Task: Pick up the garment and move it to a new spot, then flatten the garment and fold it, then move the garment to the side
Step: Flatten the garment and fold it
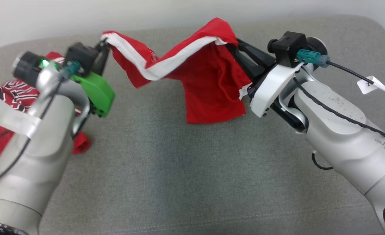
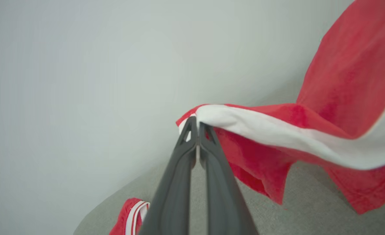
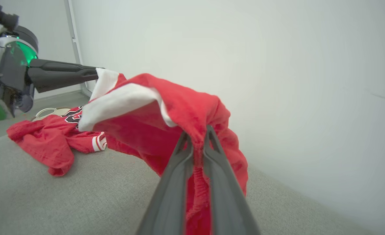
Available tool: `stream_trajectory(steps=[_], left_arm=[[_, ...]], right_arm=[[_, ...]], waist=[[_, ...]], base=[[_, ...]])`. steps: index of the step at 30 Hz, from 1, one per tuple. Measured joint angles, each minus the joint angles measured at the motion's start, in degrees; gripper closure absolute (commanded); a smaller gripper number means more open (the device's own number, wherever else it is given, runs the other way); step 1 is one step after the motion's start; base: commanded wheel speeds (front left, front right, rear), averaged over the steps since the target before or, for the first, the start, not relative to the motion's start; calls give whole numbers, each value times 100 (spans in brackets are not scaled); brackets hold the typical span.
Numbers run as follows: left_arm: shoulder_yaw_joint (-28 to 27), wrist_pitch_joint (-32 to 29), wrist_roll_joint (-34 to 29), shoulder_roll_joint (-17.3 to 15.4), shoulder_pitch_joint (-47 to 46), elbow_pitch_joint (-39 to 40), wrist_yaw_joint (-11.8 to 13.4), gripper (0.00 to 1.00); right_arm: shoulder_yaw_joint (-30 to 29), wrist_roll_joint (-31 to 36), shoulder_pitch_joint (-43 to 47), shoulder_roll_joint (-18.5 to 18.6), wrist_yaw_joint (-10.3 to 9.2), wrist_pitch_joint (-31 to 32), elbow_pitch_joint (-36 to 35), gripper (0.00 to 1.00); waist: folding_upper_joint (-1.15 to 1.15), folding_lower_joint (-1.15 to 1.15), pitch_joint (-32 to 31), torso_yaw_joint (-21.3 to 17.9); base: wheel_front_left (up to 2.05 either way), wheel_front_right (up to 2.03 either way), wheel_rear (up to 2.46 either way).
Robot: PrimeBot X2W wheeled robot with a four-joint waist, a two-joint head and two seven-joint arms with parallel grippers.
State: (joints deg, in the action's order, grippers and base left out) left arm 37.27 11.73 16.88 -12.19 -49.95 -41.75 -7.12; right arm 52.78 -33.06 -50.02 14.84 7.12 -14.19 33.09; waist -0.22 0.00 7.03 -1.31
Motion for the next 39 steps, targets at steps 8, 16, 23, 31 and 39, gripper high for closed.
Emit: stream_trajectory(steps=[8, 16, 23, 31, 39], left_arm=[[-100, -111, 154, -191, -482, 148, -1, 100], [-203, -241, 486, -323, -677, 361, -2, 100], [215, -653, 1268, -109, -79, 745, -2, 100], [1211, -1950, 2392, -218, 1152, 1248, -2, 100], [1707, -3704, 3696, -794, 1473, 1737, -2, 100]], right_arm=[[199, -1014, -305, 519, 1, 450, -434, 100], [3, -1689, -714, 1104, 1, 805, -903, 100], [379, -2337, -32, 1455, 0, 1363, -1257, 100], [732, -3087, 871, 1917, 0, 1818, -2068, 100], [1162, -4173, 1254, 2280, 0, 3011, -2535, 100]], waist=[[0, 0, -438, -31], [0, 0, -688, -62], [0, 0, -647, -93], [0, 0, -491, -162], [0, 0, -172, -248]], base=[[0, 0, 0], [0, 0, 0], [0, 0, 0], [0, 0, 0], [0, 0, 0]])
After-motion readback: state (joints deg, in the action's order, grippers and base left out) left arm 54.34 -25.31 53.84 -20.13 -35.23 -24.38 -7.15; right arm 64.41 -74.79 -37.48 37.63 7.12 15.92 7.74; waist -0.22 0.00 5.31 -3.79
